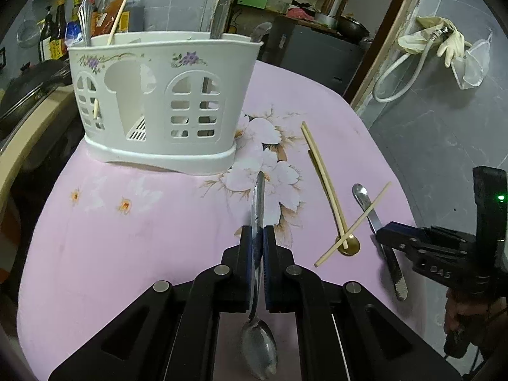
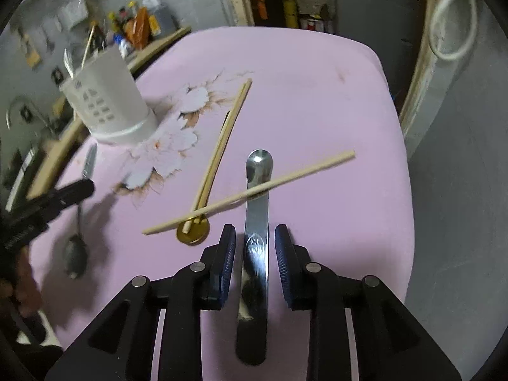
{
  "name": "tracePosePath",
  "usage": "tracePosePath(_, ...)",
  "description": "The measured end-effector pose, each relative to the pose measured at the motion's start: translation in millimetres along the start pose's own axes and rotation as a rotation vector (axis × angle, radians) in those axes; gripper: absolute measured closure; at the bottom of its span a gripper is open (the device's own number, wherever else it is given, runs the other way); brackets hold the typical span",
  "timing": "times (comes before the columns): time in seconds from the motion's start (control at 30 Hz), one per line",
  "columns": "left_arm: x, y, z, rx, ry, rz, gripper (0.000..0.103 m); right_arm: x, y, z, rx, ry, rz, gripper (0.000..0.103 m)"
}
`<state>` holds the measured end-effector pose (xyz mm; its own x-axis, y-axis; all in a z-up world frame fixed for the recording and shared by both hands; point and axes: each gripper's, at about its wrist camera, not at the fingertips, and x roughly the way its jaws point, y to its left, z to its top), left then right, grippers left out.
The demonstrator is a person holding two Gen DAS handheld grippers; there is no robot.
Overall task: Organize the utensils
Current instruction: 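Lift the spoon with the left tool while the right tool carries the flat utensil to the caddy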
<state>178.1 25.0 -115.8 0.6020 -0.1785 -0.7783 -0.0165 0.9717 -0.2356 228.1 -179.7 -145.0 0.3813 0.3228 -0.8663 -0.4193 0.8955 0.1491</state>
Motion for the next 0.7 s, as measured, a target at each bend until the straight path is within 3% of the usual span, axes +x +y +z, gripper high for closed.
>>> tracePosePath(0.17, -3, -2, -3, -0.007, -0.006, 0.004, 0.102, 20, 24, 6, -0.162, 0.04, -0.107, 0.081)
tracePosePath(0.2, -4, -2, -3, -0.01, -0.008, 0.003, 0.102, 22, 26, 6, -0.166, 0.048, -0.11, 0.088)
tracePosePath(0.43, -9, -7, -4, -0.003, -0.051, -0.009, 0.103, 4, 1, 0, -0.006, 0.04, 0.043, 0.089)
tracePosePath(0.7, -29, -1, 2, -0.071, -0.144, -0.037, 0.103, -49, 8, -6, 0.002, -0.154, 0.14, 0.089)
